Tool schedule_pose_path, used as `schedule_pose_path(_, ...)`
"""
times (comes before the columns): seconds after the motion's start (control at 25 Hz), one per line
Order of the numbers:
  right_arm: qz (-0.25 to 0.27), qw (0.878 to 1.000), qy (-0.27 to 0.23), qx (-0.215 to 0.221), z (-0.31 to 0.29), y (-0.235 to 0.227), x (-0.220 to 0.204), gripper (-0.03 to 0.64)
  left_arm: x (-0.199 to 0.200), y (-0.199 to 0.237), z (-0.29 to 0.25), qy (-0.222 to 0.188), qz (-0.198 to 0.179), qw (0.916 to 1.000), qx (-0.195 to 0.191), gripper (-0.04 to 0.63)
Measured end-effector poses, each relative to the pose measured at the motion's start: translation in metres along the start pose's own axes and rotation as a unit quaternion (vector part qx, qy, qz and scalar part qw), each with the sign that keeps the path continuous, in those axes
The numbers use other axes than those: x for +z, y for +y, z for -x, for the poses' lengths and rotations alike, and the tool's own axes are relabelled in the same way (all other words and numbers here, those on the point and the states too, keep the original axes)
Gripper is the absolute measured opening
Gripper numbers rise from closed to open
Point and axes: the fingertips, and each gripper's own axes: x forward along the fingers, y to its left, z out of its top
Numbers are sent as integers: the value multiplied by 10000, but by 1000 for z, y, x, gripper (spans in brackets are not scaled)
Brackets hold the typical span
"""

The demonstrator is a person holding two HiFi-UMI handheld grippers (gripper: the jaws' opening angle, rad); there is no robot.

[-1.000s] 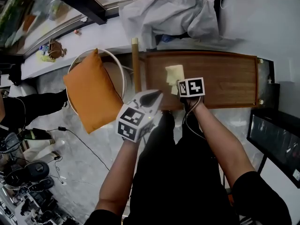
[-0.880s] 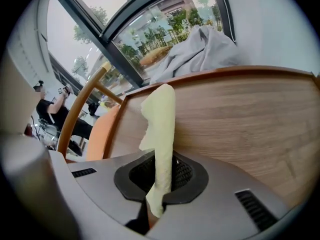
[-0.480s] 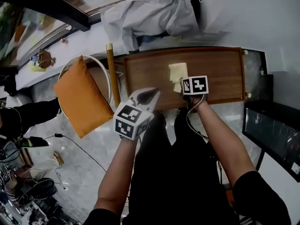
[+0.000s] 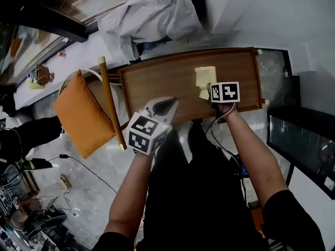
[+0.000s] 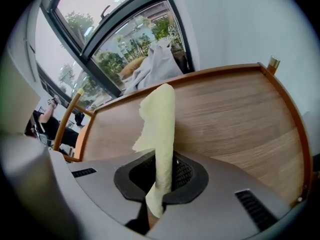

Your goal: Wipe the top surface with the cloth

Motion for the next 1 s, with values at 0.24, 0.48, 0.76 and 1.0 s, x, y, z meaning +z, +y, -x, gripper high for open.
schedule_pose_path(0.24, -178, 9995, -151, -207, 19, -51, 5, 32, 7, -15, -18, 42, -76, 9999, -62, 9)
schedule_pose_path(0.48, -326, 9980, -272, -478, 37, -96, 10, 32, 10, -25, -32, 95, -107, 9998, -117, 9)
schedule_pose_path(0.76, -678, 9933, -474, -807, 57, -143, 15, 32, 15, -33, -48, 99, -166, 9996, -206, 9)
schedule_pose_path(1.0, -833, 9887, -541, -1122, 74, -175, 12, 32, 14, -39, -53, 130, -161, 9994, -270, 9)
